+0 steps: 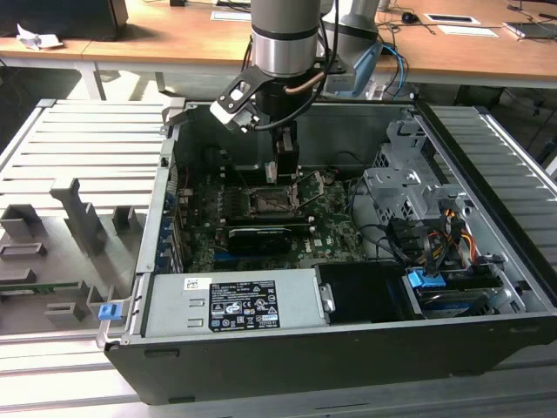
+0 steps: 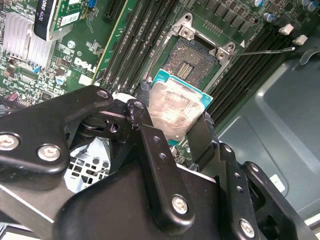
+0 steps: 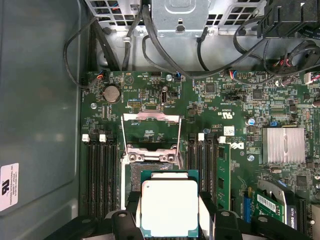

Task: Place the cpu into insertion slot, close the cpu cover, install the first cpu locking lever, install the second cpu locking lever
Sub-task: 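Place the cpu into insertion slot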

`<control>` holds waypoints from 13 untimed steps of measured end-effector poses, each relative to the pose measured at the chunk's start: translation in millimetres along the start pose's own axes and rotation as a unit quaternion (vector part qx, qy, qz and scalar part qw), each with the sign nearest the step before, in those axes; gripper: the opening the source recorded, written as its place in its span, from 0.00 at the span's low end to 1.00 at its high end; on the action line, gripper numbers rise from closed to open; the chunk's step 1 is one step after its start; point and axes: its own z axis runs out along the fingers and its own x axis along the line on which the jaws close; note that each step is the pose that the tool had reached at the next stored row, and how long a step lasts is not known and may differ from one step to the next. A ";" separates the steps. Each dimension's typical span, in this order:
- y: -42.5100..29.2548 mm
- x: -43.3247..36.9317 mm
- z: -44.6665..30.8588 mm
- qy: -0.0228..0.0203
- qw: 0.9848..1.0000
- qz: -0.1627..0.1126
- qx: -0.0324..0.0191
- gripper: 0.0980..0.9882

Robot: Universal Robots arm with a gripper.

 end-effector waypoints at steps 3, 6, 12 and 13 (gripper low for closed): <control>0.0 0.0 0.2 0.000 1.000 0.000 0.000 0.50; -0.1 -0.1 1.5 0.002 1.000 0.000 0.000 0.50; -0.4 -0.2 4.6 0.004 1.000 -0.001 0.000 0.50; -0.5 -0.2 5.0 0.004 1.000 -0.001 0.000 0.50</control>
